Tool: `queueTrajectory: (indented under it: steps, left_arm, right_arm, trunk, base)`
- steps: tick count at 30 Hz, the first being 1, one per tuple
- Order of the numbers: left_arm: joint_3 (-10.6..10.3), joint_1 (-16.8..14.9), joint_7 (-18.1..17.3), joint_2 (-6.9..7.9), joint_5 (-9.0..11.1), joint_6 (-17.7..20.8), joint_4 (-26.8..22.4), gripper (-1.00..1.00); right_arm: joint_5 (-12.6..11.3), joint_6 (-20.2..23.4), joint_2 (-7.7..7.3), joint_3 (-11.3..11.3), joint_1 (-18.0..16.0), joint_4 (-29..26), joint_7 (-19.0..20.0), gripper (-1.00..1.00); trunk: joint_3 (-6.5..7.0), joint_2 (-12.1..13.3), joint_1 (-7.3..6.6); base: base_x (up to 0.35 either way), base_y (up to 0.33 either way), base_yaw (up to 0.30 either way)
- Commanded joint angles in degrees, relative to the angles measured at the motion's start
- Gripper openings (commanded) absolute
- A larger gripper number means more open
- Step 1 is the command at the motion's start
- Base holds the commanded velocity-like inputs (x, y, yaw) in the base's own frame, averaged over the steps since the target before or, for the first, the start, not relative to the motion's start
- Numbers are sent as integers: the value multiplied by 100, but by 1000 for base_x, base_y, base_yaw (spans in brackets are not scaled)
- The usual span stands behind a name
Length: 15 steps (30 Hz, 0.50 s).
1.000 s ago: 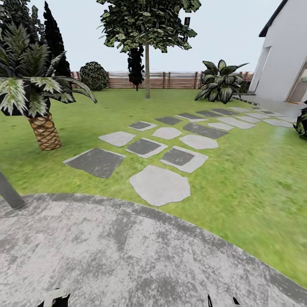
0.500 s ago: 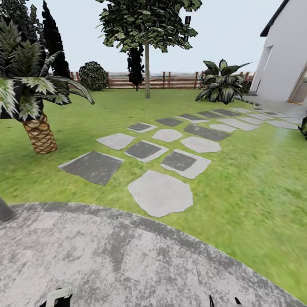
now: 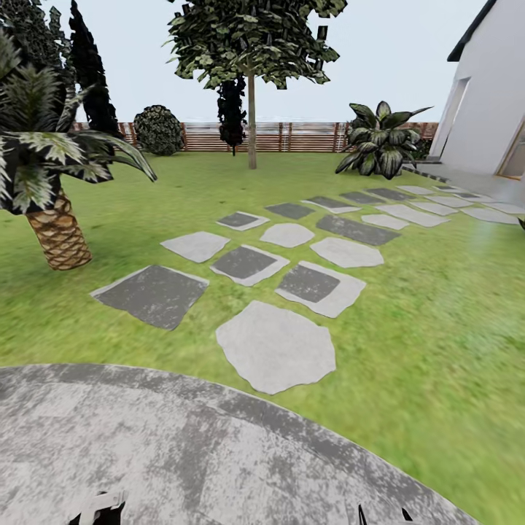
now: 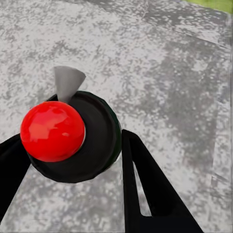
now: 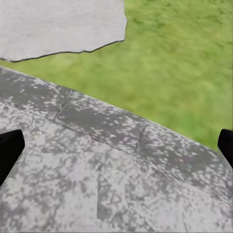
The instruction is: In the garden, pick up the pesticide atomizer on the floor and spray pesticide onto both trees until each tree trunk is fully covered.
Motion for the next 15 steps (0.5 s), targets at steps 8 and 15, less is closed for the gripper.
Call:
queueTrajectory:
  steps: [8,15]
  left_arm:
    - [30,-5,-57,4,-214,-19,5,-100]
    - [30,-5,-45,-9,-268,-20,5,-100]
  right_arm:
    - [11,-16,5,5,-3,2,-31,100]
    - [13,-16,23,6,-3,-6,-32,100]
  trunk:
    - [-5,-2,2]
    - [-5,-2,2]
  base:
    - [340,0,0]
    - [340,0,0]
